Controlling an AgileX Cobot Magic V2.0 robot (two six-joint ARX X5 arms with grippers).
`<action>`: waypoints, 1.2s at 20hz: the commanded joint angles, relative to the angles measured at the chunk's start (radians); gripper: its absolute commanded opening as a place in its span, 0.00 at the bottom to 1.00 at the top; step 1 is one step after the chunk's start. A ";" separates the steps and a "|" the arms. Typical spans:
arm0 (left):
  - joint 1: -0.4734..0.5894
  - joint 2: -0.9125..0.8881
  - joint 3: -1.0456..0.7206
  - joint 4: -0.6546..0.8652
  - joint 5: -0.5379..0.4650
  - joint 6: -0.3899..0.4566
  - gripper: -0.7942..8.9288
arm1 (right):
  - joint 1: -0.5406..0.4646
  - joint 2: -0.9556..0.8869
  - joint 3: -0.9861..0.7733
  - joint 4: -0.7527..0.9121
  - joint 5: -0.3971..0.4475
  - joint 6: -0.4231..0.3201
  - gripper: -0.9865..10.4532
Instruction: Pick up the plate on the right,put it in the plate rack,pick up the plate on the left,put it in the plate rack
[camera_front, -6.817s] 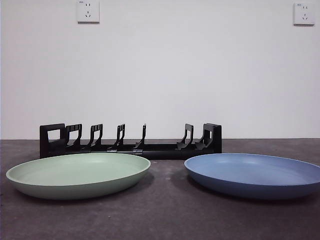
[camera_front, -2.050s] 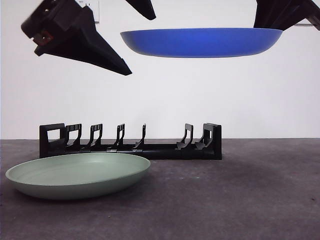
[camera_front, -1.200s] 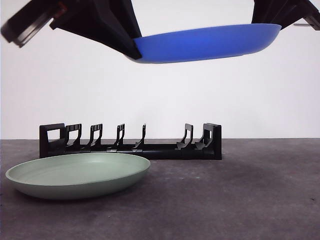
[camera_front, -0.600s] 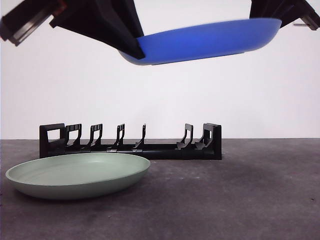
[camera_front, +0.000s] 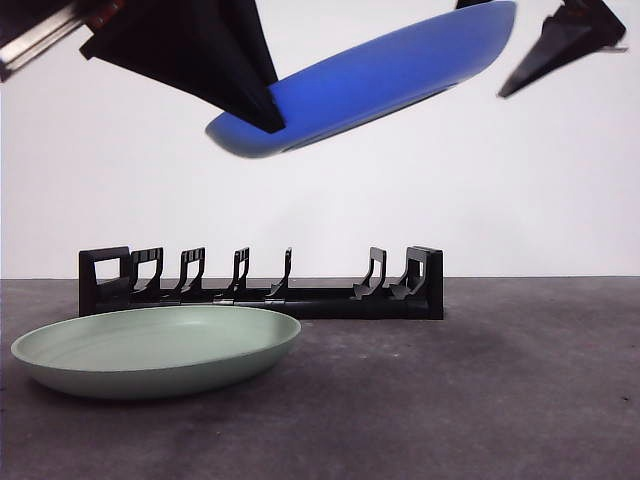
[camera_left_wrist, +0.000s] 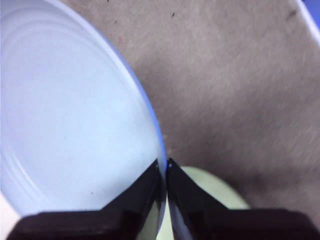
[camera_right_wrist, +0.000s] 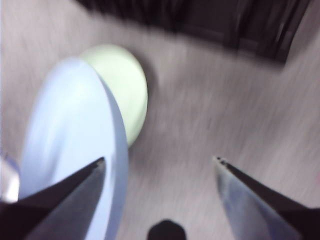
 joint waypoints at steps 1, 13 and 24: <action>0.004 -0.002 0.000 0.004 0.055 -0.140 0.07 | -0.001 -0.033 0.068 0.050 0.043 0.026 0.42; 0.305 -0.002 0.000 0.317 0.358 -0.695 0.07 | -0.001 -0.240 0.224 -0.052 0.327 -0.018 0.42; 0.705 -0.002 0.000 0.534 0.681 -0.966 0.07 | 0.000 -0.240 0.101 -0.124 0.194 -0.031 0.42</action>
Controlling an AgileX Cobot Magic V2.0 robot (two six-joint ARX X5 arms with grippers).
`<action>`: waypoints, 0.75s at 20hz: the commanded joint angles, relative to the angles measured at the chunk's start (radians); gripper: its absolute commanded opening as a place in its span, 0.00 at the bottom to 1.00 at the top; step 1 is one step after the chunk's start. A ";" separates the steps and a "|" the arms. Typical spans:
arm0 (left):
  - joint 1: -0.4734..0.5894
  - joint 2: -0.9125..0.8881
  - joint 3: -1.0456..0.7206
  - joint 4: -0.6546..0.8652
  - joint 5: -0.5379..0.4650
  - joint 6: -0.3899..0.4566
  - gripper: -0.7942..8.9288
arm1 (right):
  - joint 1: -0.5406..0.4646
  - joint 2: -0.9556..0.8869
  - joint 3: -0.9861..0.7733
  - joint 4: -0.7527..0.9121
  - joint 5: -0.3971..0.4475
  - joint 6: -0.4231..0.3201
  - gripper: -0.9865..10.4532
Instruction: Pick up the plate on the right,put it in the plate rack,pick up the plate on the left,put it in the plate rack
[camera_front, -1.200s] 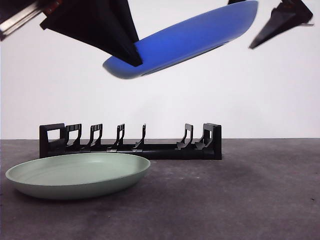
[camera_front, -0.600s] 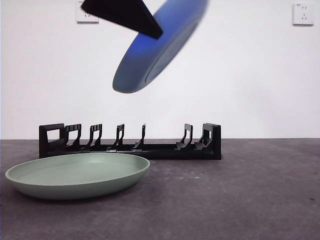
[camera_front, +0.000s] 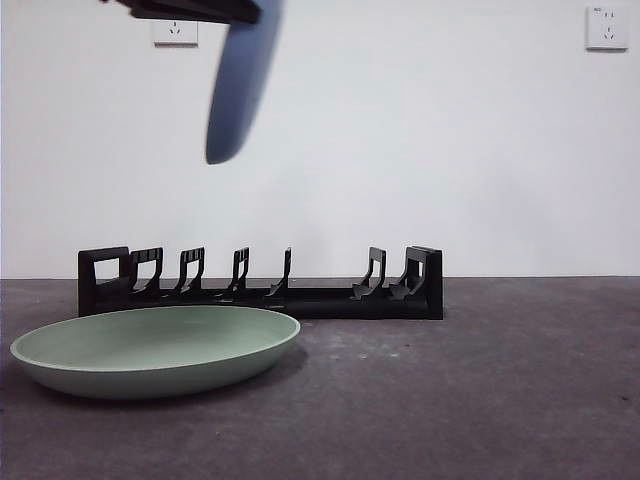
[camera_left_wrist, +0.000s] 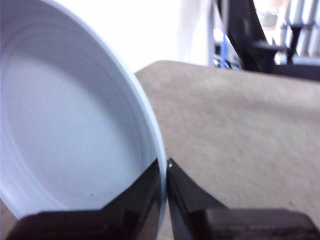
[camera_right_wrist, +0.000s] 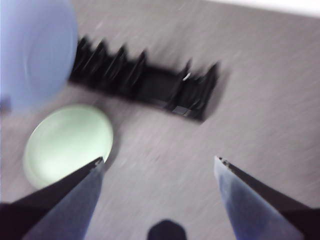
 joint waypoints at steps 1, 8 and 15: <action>0.124 -0.002 0.000 0.027 0.093 -0.075 0.07 | 0.001 0.000 -0.082 0.015 -0.050 -0.007 0.42; 0.362 0.074 0.032 0.032 0.349 -0.101 0.07 | 0.003 0.001 -0.406 0.225 -0.225 0.055 0.42; 0.402 0.292 0.202 0.019 0.411 -0.100 0.07 | 0.069 0.000 -0.565 0.286 -0.217 0.072 0.42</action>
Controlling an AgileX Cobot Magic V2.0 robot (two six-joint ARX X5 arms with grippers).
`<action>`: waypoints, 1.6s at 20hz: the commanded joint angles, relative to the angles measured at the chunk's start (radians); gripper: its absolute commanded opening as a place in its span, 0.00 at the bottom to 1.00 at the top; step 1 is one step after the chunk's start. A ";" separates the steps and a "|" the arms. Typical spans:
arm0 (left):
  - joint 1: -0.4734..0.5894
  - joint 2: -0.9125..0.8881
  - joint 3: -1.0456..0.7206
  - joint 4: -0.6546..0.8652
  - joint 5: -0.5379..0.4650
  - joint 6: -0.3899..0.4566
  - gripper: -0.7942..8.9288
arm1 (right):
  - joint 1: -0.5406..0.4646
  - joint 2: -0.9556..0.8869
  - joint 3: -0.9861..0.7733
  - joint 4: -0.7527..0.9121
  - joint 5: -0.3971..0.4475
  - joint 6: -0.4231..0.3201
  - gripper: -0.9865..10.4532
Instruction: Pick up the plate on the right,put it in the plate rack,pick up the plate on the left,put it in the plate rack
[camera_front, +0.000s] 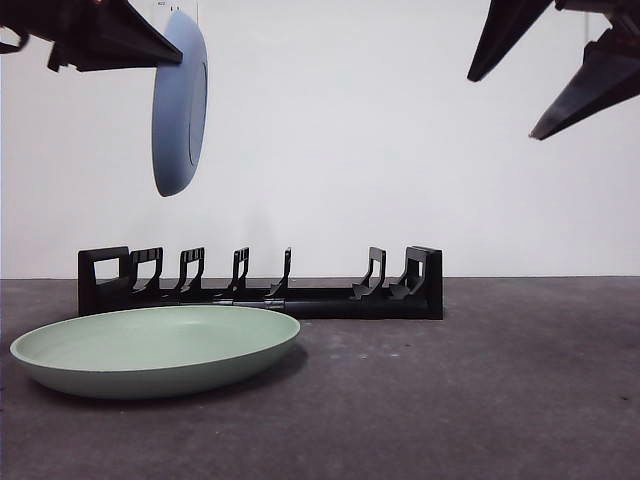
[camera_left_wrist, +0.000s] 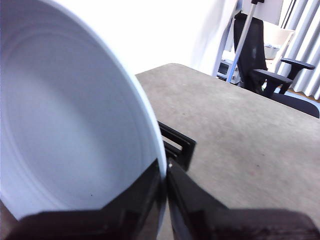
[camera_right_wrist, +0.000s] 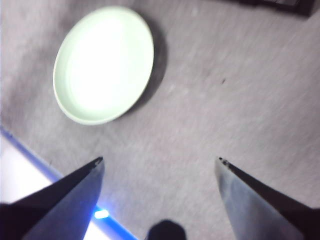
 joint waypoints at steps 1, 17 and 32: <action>0.018 0.051 0.034 0.000 0.009 0.003 0.07 | 0.016 0.000 -0.020 0.012 0.008 0.012 0.42; 0.039 0.230 0.043 -0.035 -0.003 0.104 0.07 | 0.022 0.000 -0.020 0.067 0.026 0.037 0.42; 0.038 0.305 0.043 -0.111 -0.124 0.212 0.08 | 0.022 0.000 -0.020 0.069 0.067 0.036 0.42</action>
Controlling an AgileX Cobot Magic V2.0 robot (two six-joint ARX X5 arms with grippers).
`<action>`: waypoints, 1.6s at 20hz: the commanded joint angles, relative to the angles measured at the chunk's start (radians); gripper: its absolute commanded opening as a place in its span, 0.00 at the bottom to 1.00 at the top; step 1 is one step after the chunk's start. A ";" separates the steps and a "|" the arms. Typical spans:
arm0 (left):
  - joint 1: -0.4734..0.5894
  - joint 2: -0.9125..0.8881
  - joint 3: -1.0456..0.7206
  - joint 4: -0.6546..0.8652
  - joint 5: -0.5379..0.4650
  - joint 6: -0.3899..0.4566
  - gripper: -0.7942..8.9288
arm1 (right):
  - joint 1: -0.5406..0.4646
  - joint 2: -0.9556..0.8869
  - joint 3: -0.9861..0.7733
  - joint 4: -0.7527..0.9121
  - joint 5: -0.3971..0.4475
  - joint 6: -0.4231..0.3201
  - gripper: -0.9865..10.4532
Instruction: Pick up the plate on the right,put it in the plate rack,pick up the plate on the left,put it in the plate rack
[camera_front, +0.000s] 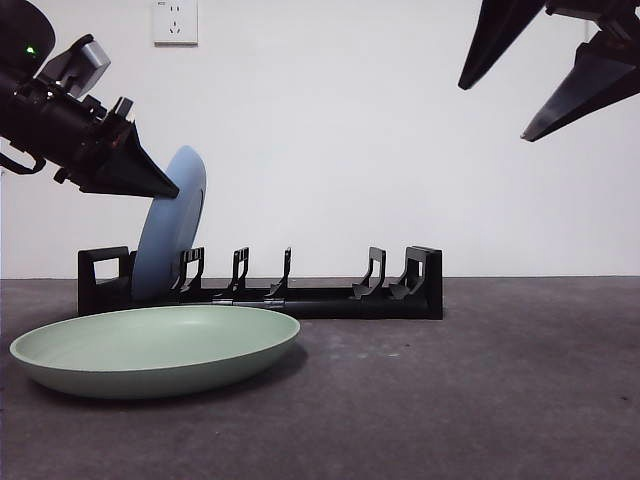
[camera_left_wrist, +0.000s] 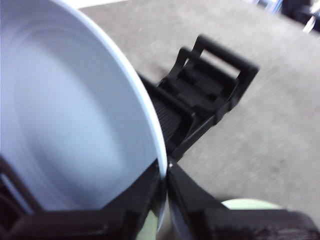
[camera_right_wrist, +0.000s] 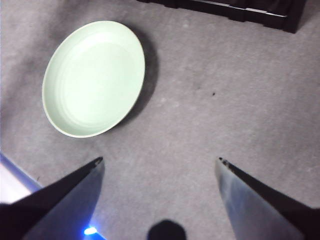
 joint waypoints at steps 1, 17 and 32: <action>0.004 0.014 -0.003 -0.020 -0.021 0.031 0.08 | 0.002 0.000 -0.013 0.007 0.007 0.004 0.42; -0.014 -0.031 -0.002 -0.027 0.013 -0.013 0.25 | 0.002 0.000 -0.013 0.006 0.007 -0.005 0.42; -0.014 -0.376 -0.002 -0.238 0.013 -0.010 0.32 | 0.002 0.002 -0.013 0.050 0.004 -0.003 0.42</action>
